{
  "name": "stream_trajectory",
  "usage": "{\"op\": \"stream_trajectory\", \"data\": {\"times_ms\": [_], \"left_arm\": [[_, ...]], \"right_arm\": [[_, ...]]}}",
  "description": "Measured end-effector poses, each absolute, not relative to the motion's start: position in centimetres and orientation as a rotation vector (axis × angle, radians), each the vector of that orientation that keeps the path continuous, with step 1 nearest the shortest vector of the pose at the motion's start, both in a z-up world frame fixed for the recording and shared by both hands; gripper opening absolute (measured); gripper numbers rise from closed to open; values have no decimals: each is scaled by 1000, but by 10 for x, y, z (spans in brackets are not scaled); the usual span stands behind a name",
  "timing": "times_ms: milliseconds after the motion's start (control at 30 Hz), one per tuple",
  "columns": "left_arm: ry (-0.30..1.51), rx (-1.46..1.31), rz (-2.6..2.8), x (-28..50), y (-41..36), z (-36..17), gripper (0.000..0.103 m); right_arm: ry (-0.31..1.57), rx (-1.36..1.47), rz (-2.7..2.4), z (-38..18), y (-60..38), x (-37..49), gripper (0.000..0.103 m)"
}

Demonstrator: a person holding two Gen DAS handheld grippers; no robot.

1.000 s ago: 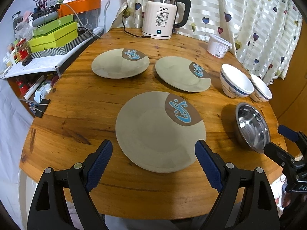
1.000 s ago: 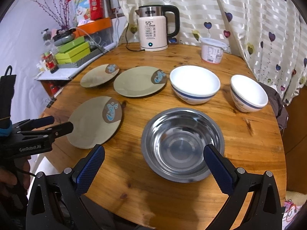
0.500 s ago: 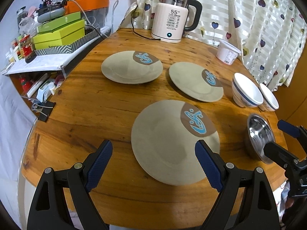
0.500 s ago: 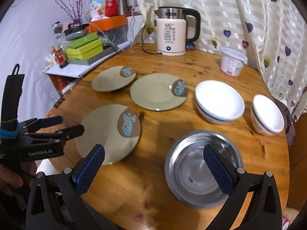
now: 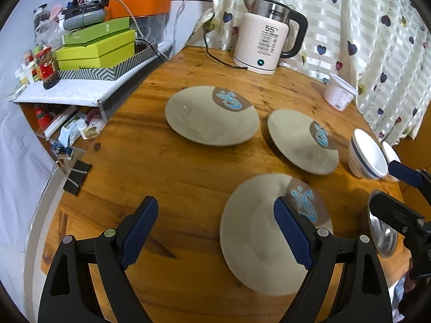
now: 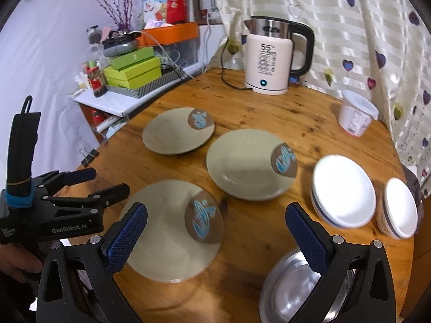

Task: Organize plates and bowls
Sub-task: 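Move both tools forward to the rim of the nearest beige plate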

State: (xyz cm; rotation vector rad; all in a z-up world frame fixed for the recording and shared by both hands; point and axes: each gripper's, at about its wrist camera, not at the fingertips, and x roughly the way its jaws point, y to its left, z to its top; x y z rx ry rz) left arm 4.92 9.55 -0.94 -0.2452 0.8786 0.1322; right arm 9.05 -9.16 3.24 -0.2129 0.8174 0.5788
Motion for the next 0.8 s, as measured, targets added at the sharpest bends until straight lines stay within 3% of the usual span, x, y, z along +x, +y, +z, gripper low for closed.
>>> {"op": "stream_trajectory", "data": {"times_ms": [500,567,633,800], "left_arm": [[870,-296,182,99,141,-14,88],[873,-300,187,106,146,-16,88],[875,-307,187,112,150,-18,79],[890,-335,193,128,163,-27,77]], "right_arm": [[887,-203,623,29,-42,162,98],[901,-201,631,27,-35,171,94],[919,-203,640,24,-28,181,85],[965,-188,659,12,-11,210,83]]}}
